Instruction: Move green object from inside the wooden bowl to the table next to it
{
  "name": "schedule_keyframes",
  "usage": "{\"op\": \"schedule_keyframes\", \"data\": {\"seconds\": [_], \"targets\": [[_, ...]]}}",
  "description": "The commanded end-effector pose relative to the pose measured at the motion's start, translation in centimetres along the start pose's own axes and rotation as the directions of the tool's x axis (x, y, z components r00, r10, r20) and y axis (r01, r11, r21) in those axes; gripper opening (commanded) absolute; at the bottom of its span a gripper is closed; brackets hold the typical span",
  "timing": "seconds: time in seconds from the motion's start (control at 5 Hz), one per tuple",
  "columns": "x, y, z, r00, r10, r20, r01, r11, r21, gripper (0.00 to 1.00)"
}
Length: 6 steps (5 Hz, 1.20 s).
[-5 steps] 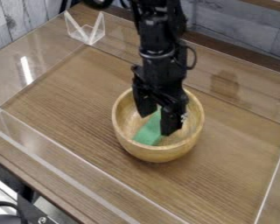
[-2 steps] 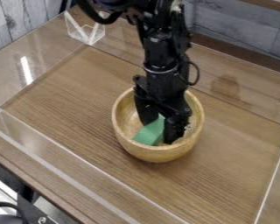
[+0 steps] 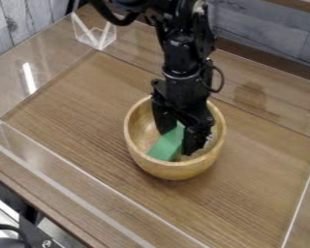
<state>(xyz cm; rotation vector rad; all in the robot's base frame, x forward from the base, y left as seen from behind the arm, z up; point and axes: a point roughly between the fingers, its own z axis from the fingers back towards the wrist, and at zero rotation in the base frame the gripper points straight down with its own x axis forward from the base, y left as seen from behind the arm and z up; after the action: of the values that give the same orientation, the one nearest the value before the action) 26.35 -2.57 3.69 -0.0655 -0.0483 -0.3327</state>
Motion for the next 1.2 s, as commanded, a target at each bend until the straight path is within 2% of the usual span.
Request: {"op": "schedule_keyframes", "data": {"seconds": [0.0, 0.2, 0.4, 0.6, 0.8, 1.0], "targets": [[-0.7, -0.5, -2.3, 0.998, 0.031, -0.059, -0.032, 0.999, -0.012, 1.00], [-1.0, -0.9, -3.1, 0.994, 0.078, -0.072, -0.079, 0.997, -0.010, 1.00], [-1.9, -1.2, -3.6, 0.994, 0.056, -0.090, -0.058, 0.998, -0.011, 0.00], [-2.9, -1.5, -4.0, 0.994, 0.028, -0.106, -0.030, 0.999, -0.016, 1.00], [-3.0, -1.3, -3.3, 0.993, 0.001, -0.118, -0.005, 0.999, -0.032, 0.00], [-2.9, -1.2, -2.8, 0.991, -0.018, -0.132, 0.010, 0.998, -0.056, 1.00]]}}
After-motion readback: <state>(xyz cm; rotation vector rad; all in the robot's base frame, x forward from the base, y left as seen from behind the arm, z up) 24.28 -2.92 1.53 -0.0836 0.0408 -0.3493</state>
